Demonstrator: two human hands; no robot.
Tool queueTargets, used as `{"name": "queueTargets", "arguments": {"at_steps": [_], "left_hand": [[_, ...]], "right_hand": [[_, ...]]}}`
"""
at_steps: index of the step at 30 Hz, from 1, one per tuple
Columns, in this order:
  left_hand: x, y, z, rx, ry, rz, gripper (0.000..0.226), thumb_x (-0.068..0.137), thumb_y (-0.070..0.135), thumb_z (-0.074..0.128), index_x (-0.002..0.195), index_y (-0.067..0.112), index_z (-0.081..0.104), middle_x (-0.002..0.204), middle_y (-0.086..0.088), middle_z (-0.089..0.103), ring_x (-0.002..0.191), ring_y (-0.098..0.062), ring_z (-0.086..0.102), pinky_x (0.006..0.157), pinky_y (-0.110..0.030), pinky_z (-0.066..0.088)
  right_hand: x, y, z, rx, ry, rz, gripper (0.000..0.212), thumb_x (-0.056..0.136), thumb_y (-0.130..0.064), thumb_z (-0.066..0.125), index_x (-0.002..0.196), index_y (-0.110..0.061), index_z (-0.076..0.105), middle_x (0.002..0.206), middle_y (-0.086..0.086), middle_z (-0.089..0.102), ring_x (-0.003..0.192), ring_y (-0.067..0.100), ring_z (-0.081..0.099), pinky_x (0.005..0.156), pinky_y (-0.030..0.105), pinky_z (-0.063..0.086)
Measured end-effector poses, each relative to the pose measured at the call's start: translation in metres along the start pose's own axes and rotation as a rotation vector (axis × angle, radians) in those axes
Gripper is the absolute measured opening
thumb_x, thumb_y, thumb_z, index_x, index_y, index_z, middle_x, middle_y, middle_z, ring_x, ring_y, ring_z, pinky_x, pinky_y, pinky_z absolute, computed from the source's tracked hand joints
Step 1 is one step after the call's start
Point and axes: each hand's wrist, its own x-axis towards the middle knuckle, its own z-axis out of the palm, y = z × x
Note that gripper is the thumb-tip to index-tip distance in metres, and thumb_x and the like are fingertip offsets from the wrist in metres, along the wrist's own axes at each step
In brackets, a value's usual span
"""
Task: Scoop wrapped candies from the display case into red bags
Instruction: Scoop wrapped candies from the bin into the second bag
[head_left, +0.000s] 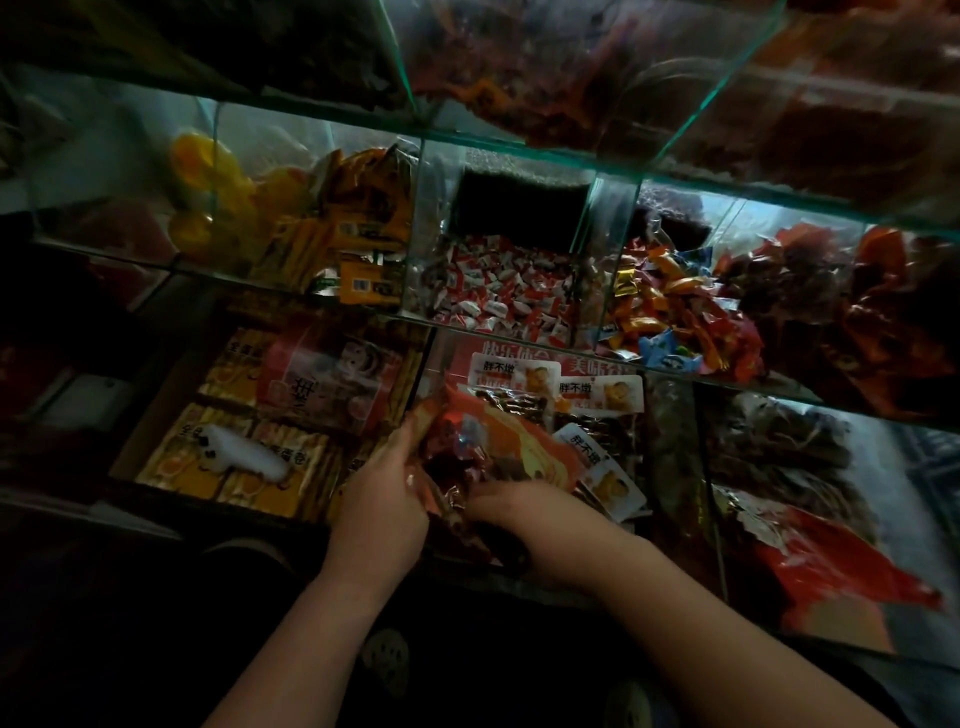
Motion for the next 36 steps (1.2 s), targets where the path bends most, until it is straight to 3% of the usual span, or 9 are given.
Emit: {"name": "queueTargets", "arguments": {"at_steps": [2,7,11,15,20,25,29,32,36], "left_hand": [[0.001,-0.001,0.002,0.006,0.000,-0.009,0.062,0.102,0.006,0.046,0.157,0.032,0.037,0.136,0.006,0.061,0.120,-0.012,0.059,0.100,-0.032,0.052],[-0.004,-0.005,0.000,-0.037,-0.043,0.022,0.066,0.101,0.004,0.047,0.156,0.040,0.037,0.142,0.016,0.057,0.128,-0.005,0.055,0.104,-0.027,0.051],[-0.011,-0.009,-0.005,-0.077,-0.045,0.030,0.063,0.103,0.010,0.047,0.153,0.046,0.037,0.141,0.022,0.054,0.127,0.003,0.052,0.102,-0.012,0.043],[-0.016,-0.016,-0.005,-0.058,-0.044,0.002,0.062,0.103,0.012,0.047,0.156,0.043,0.034,0.144,0.017,0.053,0.131,-0.003,0.051,0.111,-0.030,0.046],[-0.023,-0.019,-0.005,-0.050,-0.066,-0.033,0.075,0.101,0.004,0.046,0.157,0.050,0.026,0.152,0.016,0.045,0.136,-0.005,0.046,0.113,-0.034,0.045],[-0.023,-0.019,-0.005,-0.064,-0.074,-0.039,0.075,0.101,0.002,0.045,0.156,0.050,0.027,0.154,0.015,0.044,0.139,-0.006,0.044,0.113,-0.037,0.046],[-0.024,-0.018,-0.005,-0.065,-0.066,-0.035,0.073,0.102,0.005,0.045,0.157,0.050,0.026,0.154,0.016,0.043,0.140,-0.006,0.043,0.114,-0.036,0.044],[-0.023,-0.019,-0.004,-0.053,-0.064,-0.044,0.071,0.102,0.008,0.047,0.158,0.046,0.026,0.152,0.014,0.046,0.137,-0.007,0.047,0.111,-0.035,0.047],[-0.022,-0.019,-0.004,-0.053,-0.057,-0.058,0.067,0.102,0.009,0.049,0.159,0.040,0.030,0.149,0.013,0.050,0.135,-0.006,0.048,0.111,-0.034,0.047]], "right_hand": [[-0.015,0.001,-0.010,0.058,0.005,0.013,0.054,0.088,-0.011,0.071,0.137,-0.031,0.059,0.139,-0.008,0.059,0.125,0.016,0.057,0.106,0.038,0.049],[-0.014,0.001,-0.017,0.116,0.244,0.069,0.045,0.086,-0.019,0.075,0.127,-0.033,0.062,0.129,-0.010,0.062,0.116,0.014,0.060,0.096,0.034,0.054],[-0.001,-0.001,-0.002,0.136,0.235,0.071,0.037,0.090,-0.022,0.072,0.126,-0.024,0.066,0.128,-0.003,0.066,0.118,0.018,0.060,0.093,0.028,0.049],[-0.010,0.001,0.009,0.251,0.209,0.053,0.028,0.091,-0.024,0.068,0.119,-0.026,0.068,0.119,-0.008,0.068,0.110,0.014,0.064,0.093,0.034,0.054],[-0.019,0.009,0.006,0.460,0.365,0.280,0.014,0.092,-0.022,0.070,0.102,-0.031,0.073,0.100,-0.011,0.073,0.092,0.006,0.067,0.083,0.029,0.057],[-0.003,0.001,0.008,0.623,0.522,0.506,0.008,0.085,-0.013,0.067,0.078,-0.017,0.070,0.074,-0.002,0.069,0.070,0.010,0.063,0.064,0.037,0.055],[0.003,-0.003,0.003,0.693,0.501,0.507,0.013,0.081,-0.019,0.065,0.068,-0.022,0.068,0.064,-0.008,0.068,0.058,0.007,0.063,0.050,0.025,0.049],[0.008,-0.013,0.008,0.764,0.474,0.528,0.023,0.077,-0.029,0.060,0.056,-0.037,0.065,0.051,-0.019,0.062,0.046,-0.004,0.056,0.042,0.010,0.035],[0.022,-0.028,0.032,0.738,0.675,0.619,0.031,0.084,-0.016,0.063,0.054,-0.020,0.056,0.058,-0.030,0.062,0.055,-0.010,0.057,0.046,0.005,0.037]]}}
